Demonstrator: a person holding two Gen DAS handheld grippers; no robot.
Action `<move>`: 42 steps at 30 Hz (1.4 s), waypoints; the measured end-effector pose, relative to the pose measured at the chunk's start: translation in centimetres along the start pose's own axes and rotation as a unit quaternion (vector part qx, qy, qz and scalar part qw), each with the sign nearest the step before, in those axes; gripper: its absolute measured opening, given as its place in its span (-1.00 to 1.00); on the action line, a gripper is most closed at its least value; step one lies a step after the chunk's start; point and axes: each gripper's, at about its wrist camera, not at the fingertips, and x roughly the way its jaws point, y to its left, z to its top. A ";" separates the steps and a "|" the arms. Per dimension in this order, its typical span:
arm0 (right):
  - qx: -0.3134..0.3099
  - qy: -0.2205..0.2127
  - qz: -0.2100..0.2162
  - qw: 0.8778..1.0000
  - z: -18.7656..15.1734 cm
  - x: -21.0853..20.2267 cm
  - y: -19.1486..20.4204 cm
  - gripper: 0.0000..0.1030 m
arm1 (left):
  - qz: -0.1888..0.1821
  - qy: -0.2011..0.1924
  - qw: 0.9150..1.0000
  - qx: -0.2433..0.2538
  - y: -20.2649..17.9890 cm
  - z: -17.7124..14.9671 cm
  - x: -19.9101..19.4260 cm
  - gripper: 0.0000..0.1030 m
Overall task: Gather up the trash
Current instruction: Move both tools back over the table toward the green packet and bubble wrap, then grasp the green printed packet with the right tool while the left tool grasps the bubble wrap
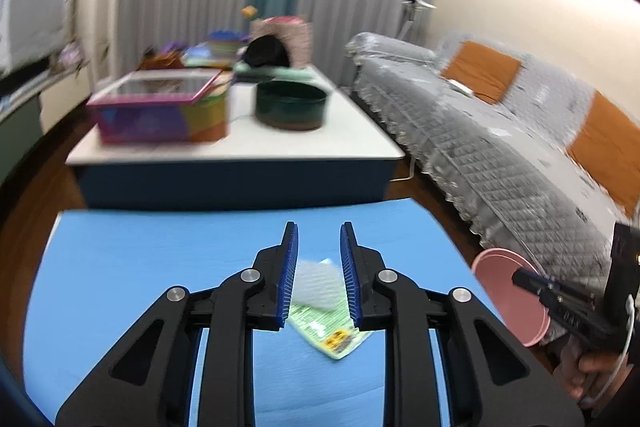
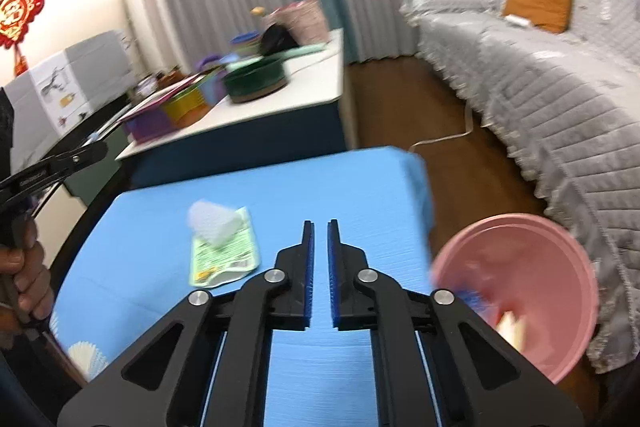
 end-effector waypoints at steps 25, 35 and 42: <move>0.068 0.163 0.084 0.981 -4.5 14.5 6.9 -0.50 | 0.019 -0.011 0.999 -0.036 4.1 -0.2 -0.2 -0.60; 0.087 0.166 0.079 0.979 -4.3 15.5 6.4 -0.72 | 0.023 0.014 0.999 -0.039 4.4 -0.8 2.1 -0.60; 0.076 0.145 0.080 0.983 -3.2 14.1 5.4 -0.92 | 0.022 0.054 0.997 -0.048 4.4 -1.8 5.3 -0.60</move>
